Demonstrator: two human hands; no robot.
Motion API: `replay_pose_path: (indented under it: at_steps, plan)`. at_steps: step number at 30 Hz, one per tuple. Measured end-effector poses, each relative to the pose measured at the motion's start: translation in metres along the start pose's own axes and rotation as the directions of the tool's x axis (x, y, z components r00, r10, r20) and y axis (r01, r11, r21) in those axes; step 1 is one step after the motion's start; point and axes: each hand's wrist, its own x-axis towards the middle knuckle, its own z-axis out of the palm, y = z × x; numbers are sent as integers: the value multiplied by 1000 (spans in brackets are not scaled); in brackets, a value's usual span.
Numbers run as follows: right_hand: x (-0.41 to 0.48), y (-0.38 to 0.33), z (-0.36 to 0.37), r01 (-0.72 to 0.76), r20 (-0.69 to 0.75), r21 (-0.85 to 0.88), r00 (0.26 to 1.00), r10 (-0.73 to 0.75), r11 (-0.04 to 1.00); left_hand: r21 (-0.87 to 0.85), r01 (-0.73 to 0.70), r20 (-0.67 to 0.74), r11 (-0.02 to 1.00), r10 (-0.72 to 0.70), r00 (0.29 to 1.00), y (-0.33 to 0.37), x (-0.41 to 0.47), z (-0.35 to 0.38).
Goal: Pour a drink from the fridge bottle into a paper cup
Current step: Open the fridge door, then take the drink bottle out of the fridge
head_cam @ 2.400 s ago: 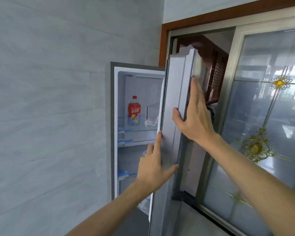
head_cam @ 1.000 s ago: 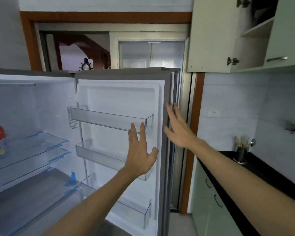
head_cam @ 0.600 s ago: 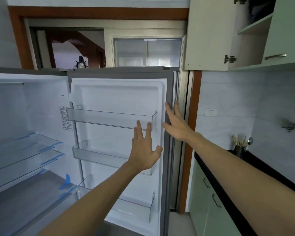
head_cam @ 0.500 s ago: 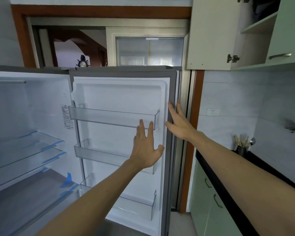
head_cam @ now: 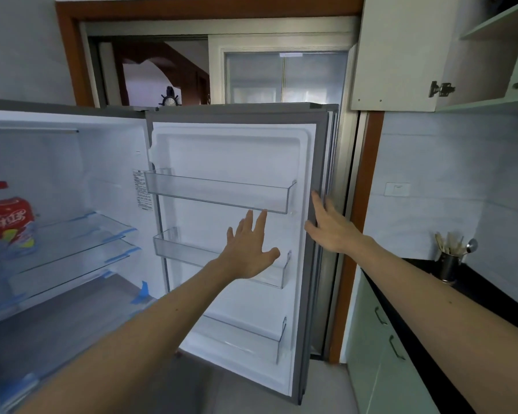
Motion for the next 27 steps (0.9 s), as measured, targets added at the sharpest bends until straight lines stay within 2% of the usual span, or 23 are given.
replay_pose_path:
  at_steps: [5,11,18,27]
  plan:
    - [-20,-7,15,52,79,-190,996,-38,980,168,104,59,980,-115,992,-39,-32,-9]
    - [-47,-63,32,174,157,-322,979,-128,931,285,199,26,938,-215,976,-78,-83,-35]
    - [-56,-158,63,314,228,-256,939,-259,914,351,336,-52,874,-340,939,-132,-161,-79]
    - [-76,-285,108,447,277,-150,875,-397,882,398,508,-95,764,-517,851,-183,-285,-134]
